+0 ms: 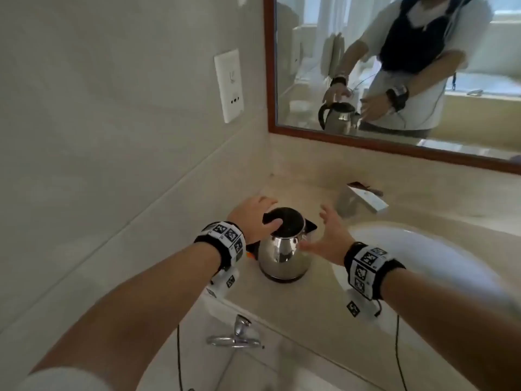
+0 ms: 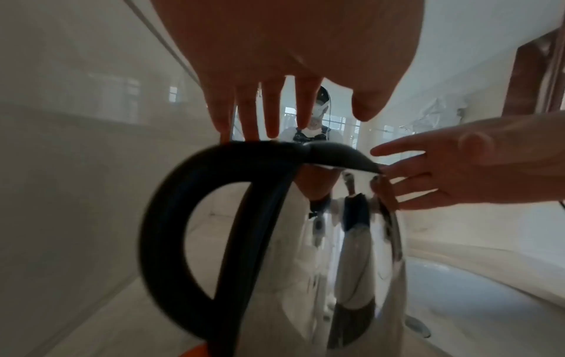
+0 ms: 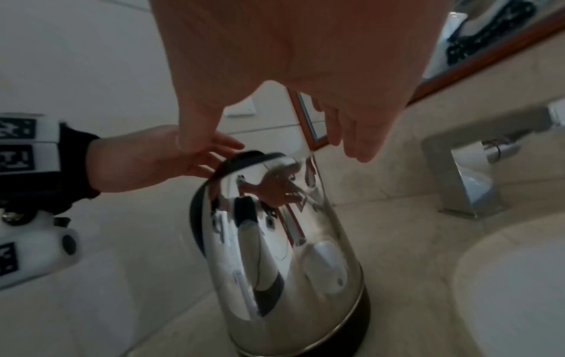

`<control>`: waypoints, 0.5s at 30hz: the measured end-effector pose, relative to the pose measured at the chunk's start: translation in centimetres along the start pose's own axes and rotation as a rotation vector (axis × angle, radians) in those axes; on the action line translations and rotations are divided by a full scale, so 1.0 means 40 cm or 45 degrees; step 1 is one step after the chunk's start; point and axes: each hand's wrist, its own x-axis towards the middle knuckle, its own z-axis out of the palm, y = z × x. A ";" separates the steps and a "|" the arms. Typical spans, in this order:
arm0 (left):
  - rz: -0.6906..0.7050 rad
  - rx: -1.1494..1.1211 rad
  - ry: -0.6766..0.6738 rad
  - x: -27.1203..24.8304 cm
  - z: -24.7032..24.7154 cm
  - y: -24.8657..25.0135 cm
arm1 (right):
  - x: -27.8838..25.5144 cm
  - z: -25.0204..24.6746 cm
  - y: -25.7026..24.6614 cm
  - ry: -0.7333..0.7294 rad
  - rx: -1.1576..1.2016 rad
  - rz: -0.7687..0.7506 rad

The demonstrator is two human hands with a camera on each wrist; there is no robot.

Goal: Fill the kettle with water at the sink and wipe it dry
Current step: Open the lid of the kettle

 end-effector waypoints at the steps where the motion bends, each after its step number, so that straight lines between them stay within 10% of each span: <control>1: -0.024 -0.033 -0.049 0.020 0.006 -0.004 | 0.015 0.010 -0.005 -0.007 0.022 0.015; 5: -0.116 0.039 -0.242 0.071 0.045 0.017 | 0.065 0.037 0.002 -0.075 -0.029 0.032; 15: -0.135 0.090 -0.080 0.079 0.074 0.026 | 0.082 0.047 0.019 -0.115 0.031 -0.158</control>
